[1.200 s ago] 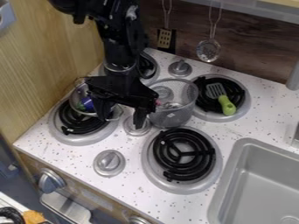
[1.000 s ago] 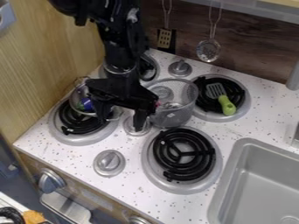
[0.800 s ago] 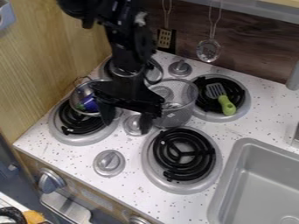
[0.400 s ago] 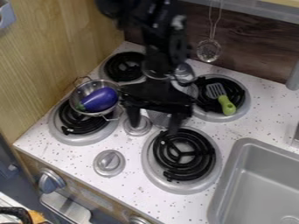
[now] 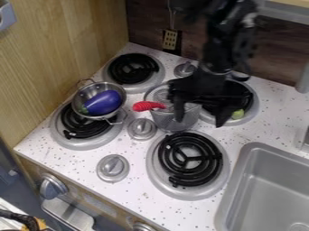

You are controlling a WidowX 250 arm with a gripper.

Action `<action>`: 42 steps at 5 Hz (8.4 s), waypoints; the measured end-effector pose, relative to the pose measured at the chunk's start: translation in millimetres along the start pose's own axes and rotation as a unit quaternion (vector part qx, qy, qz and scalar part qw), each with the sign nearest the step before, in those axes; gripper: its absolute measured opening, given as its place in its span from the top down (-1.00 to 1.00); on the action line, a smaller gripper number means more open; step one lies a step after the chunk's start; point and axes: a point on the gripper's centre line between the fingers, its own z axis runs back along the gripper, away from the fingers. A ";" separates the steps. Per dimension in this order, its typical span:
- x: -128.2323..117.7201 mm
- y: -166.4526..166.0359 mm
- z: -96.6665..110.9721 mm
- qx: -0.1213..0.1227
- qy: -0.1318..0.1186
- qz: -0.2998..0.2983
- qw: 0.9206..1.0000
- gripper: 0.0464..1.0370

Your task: Moved the green spatula between the bottom burners

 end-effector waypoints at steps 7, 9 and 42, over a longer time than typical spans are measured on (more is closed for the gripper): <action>73.7 -87.3 -41.4 -0.053 -0.073 -0.015 0.996 -0.93; 82.4 -84.0 -57.8 -0.042 -0.067 -0.025 0.997 -0.93; 106.7 100.2 -14.6 0.047 -0.126 -0.027 0.990 -0.93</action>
